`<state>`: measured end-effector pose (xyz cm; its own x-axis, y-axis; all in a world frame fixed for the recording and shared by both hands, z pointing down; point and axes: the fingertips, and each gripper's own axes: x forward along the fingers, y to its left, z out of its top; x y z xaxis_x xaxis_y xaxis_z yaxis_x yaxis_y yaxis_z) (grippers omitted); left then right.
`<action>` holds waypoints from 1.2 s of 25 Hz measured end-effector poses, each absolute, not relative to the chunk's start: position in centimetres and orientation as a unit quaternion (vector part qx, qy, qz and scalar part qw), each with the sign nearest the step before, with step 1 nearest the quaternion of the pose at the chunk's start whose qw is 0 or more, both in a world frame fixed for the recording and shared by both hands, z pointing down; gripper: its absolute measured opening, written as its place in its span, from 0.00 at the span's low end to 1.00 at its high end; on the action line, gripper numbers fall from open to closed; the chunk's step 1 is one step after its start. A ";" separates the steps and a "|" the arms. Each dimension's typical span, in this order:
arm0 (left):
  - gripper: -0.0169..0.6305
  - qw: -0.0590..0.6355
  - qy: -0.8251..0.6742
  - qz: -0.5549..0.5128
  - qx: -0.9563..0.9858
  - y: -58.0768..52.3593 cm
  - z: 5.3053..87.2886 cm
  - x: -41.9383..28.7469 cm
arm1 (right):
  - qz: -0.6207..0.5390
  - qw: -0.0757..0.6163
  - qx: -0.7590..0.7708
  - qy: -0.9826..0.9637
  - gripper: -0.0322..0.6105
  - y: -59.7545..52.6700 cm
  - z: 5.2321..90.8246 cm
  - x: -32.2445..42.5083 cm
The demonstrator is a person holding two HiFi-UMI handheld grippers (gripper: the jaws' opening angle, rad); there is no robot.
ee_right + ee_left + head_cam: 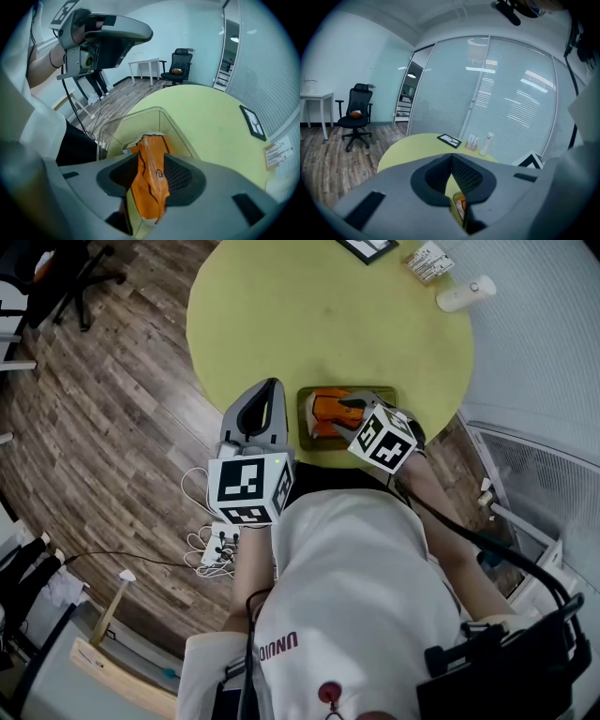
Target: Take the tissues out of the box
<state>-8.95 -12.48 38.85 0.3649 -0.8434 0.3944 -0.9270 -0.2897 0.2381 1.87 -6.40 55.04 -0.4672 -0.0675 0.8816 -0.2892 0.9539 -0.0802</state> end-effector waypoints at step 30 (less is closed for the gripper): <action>0.05 0.218 -0.554 0.103 0.797 -12.3 39.0 -9.6 | 0.108 0.531 0.109 -0.834 0.21 -6.5 56.9 2.1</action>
<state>-9.58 -12.29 39.00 0.3653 -0.8375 0.4064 -0.9277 -0.2914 0.2333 2.15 -6.46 56.87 -0.4128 -0.0672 0.9084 -0.2955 0.9532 -0.0638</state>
